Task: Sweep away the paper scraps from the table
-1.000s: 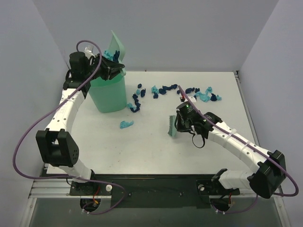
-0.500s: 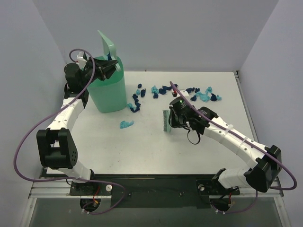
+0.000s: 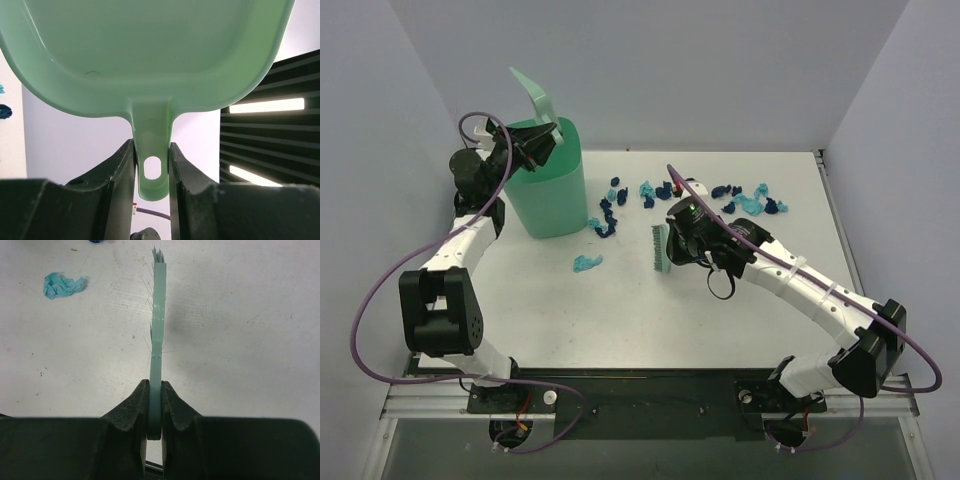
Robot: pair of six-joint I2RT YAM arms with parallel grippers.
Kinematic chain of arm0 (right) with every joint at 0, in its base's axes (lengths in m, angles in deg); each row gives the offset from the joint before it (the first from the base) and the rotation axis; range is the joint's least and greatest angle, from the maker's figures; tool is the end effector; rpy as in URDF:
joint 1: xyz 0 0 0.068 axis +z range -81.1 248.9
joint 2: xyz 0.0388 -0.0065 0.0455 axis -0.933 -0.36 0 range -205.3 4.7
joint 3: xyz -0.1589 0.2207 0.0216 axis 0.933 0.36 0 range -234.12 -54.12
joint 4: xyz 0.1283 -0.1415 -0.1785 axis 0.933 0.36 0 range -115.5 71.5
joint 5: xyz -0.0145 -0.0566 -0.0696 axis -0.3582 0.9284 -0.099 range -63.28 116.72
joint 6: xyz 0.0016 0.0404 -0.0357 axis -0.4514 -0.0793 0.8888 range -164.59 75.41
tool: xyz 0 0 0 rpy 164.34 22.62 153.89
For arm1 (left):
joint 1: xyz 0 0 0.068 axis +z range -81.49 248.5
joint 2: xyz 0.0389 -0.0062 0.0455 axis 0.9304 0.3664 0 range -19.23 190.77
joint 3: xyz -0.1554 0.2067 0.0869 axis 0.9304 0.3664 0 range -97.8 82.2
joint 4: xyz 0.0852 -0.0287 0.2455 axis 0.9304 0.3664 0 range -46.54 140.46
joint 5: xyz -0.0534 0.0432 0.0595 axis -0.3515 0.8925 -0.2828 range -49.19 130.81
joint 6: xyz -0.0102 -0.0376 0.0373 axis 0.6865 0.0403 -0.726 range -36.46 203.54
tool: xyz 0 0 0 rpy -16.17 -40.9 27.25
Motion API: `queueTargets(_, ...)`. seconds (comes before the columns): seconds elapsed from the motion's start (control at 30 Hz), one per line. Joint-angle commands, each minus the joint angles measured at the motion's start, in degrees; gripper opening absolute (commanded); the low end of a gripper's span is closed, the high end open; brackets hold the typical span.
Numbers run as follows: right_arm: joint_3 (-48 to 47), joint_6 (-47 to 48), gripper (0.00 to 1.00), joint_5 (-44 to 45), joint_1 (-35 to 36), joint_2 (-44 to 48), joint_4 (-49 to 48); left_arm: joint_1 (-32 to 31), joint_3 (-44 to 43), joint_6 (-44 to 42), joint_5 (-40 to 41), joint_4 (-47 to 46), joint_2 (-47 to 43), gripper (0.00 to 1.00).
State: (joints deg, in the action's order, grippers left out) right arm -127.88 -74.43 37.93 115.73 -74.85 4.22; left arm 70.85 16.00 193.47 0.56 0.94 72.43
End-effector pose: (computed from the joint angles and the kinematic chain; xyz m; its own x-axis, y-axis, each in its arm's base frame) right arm 0.2176 0.2217 0.3448 -0.6468 0.0239 -0.7623 -0.3290 0.8930 0.3072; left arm 0.3719 -0.0078 0.3558 -0.6507 -0.7449 0.1477 0.0758 -0.2573 -0.9634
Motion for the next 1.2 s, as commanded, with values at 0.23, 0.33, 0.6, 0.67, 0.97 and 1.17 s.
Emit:
queueTargets(0.23, -3.4, -6.4, 0.00, -4.5, 0.6, -2.5, -7.1, -0.3, -4.6, -17.9, -2.4, 15.1, -5.7, 0.00)
queueTargets(0.33, -3.2, -10.5, 0.00, -7.7, 0.6, -3.9, -12.4, -0.7, -7.8, -27.3, -2.4, 29.3, -8.1, 0.00)
queueTargets(0.6, -3.9, -23.5, 0.00, -17.9, -1.0, -12.1, -27.6, -1.8, -16.5, -49.4, -0.4, 54.2, -11.5, 0.00)
queueTargets(0.67, -3.9, -27.6, 0.00, -19.8, -1.6, -14.8, -32.1, -1.8, -18.2, -52.8, 0.3, 58.8, -12.4, 0.00)
queueTargets(0.97, -2.5, -32.9, 0.00, -20.1, -2.5, -23.1, -38.8, -6.0, -20.0, -62.1, 7.3, 72.5, -16.4, 0.00)
queueTargets(1.17, 2.2, -25.7, 0.00, -15.0, -4.6, -20.5, -34.8, -10.8, -17.2, -65.8, 12.6, 75.2, -19.3, 0.00)
